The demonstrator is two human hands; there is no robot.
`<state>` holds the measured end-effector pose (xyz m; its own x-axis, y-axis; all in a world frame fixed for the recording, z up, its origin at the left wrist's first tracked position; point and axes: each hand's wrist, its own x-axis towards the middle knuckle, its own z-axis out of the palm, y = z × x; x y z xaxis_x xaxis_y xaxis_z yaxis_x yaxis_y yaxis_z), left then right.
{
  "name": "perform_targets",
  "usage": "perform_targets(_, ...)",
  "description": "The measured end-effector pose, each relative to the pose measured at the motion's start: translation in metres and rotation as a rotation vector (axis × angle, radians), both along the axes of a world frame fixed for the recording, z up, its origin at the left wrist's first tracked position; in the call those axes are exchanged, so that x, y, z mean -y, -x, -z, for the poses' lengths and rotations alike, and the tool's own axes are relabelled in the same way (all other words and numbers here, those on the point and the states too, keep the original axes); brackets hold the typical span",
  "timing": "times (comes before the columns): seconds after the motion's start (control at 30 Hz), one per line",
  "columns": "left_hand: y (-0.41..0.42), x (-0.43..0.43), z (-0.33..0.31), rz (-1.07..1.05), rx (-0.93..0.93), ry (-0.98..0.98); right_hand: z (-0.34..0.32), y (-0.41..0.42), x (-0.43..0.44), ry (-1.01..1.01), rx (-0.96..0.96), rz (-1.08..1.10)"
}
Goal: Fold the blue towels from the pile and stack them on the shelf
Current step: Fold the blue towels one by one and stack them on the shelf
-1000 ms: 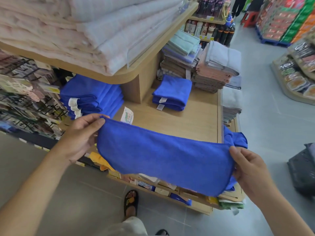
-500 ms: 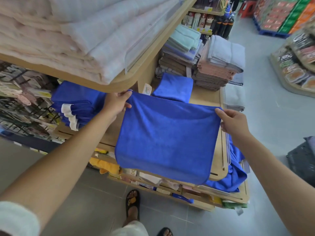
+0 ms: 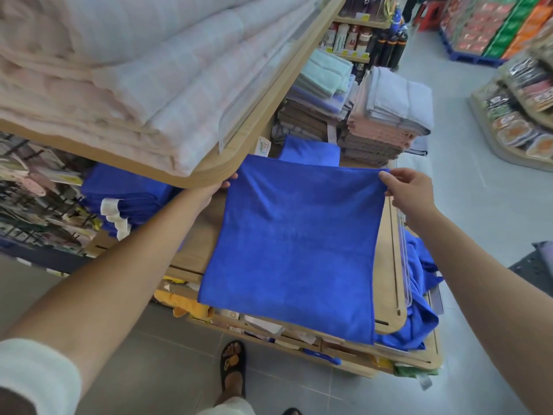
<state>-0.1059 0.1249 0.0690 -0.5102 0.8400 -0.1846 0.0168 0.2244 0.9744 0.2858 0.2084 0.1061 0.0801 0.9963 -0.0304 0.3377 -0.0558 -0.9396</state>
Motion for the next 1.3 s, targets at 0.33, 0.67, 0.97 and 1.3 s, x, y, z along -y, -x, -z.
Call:
perform_targets(0.33,-0.008,0.083,-0.033,0.030,-0.199,-0.105,-0.011,-0.045,0.076,-0.134,0.012,-0.273)
perform_targets(0.67,-0.028,0.251,0.023,0.236,-0.342,0.179,0.057,-0.077,0.208,-0.101,0.499,-0.754)
perform_targets(0.97,-0.075,0.196,0.060,0.300,-0.967,-0.045,0.074,-0.011,0.192,-0.323,0.722,-0.515)
perform_targets(1.3,-0.085,0.132,0.094,0.577,-1.263,0.256,0.121,0.028,0.166,-0.114,1.042,-0.387)
